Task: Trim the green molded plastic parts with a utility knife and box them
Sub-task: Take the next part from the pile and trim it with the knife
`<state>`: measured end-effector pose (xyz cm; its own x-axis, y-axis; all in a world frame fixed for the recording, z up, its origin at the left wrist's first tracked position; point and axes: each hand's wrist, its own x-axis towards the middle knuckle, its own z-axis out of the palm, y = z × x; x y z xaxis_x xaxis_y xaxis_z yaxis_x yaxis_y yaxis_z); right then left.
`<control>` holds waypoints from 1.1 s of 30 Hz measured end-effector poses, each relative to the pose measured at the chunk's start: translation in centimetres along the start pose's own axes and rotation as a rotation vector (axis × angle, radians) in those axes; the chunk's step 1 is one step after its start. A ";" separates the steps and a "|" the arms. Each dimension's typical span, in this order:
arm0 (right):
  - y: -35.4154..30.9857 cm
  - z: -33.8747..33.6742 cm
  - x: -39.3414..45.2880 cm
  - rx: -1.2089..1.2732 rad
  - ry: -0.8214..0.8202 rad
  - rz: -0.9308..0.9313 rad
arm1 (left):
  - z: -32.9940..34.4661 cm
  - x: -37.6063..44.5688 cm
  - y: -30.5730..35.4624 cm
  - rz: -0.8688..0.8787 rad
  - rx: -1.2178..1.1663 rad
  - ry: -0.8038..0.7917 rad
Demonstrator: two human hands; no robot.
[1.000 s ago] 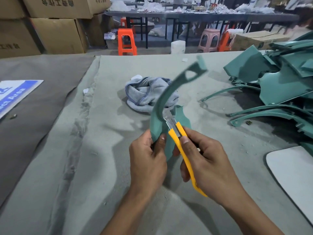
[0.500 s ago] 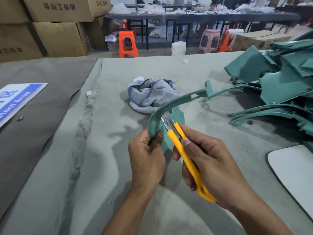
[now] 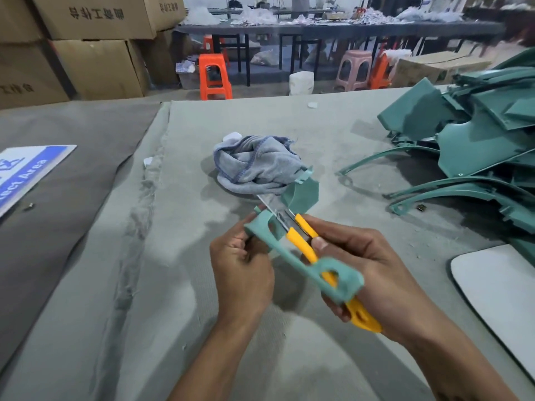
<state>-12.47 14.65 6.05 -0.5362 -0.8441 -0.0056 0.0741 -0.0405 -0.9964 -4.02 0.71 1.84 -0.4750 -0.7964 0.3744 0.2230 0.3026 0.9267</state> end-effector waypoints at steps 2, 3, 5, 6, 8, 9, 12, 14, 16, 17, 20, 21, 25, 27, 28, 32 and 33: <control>-0.5 -0.8 -0.4 0.045 -0.148 -0.012 | -0.2 0.1 -0.4 -0.009 0.015 -0.002; -0.7 -1.2 -0.5 0.093 -0.210 -0.014 | -0.3 0.3 -0.6 -0.007 0.015 0.021; -0.9 -1.6 -0.4 0.195 -0.196 -0.013 | -0.1 0.6 -0.6 -0.010 -0.050 0.077; -0.8 -1.7 -0.1 0.230 -0.151 -0.014 | 0.0 0.7 0.0 -0.002 -0.103 0.083; -0.5 -1.7 0.5 0.264 -0.100 -0.016 | -0.1 0.9 0.3 0.067 -0.153 0.090; -0.3 -1.8 0.6 0.280 -0.106 -0.012 | -0.2 0.9 0.2 0.150 -0.087 0.092; 0.0 -2.3 0.6 0.277 -0.233 -0.005 | -0.7 0.7 -0.8 0.374 0.205 0.104; -0.2 -2.5 0.5 0.165 -0.346 0.016 | -0.8 0.5 -0.7 0.451 0.302 0.132; -0.2 -2.6 0.4 -0.015 -0.415 0.049 | -0.6 0.4 -0.4 0.502 0.349 0.144; -0.2 -2.6 0.3 -0.074 -0.442 0.047 | -0.5 0.3 -0.4 0.513 0.351 0.147; 0.0 -2.9 0.2 -0.069 -0.507 0.023 | -0.3 0.2 -0.4 0.480 0.325 0.120; 0.0 -3.0 0.2 -0.059 -0.520 0.023 | -0.3 0.2 -0.3 0.434 0.285 0.109; -0.4 -3.6 -0.1 -0.179 -0.558 0.020 | -0.9 1.5 0.9 -0.167 -0.468 0.148; -0.7 -4.1 -0.1 -0.254 -0.558 0.046 | -2.5 2.6 0.9 -0.393 -0.758 0.010; -0.7 -4.4 0.0 -0.288 -0.552 0.065 | -3.4 3.1 0.7 -0.439 -0.827 -0.076; -0.8 -6.1 0.0 -0.401 -0.574 0.149 | -5.1 3.7 0.5 -0.430 -0.678 -0.335; -0.8 -6.5 -0.1 -0.410 -0.587 0.163 | -5.0 3.6 0.3 -0.426 -0.561 -0.366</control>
<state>-17.95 18.24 6.30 0.0017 -0.9743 -0.2253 -0.2680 0.2166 -0.9388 -1.41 -4.70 3.30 -0.8441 -0.5317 0.0693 0.3085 -0.3757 0.8739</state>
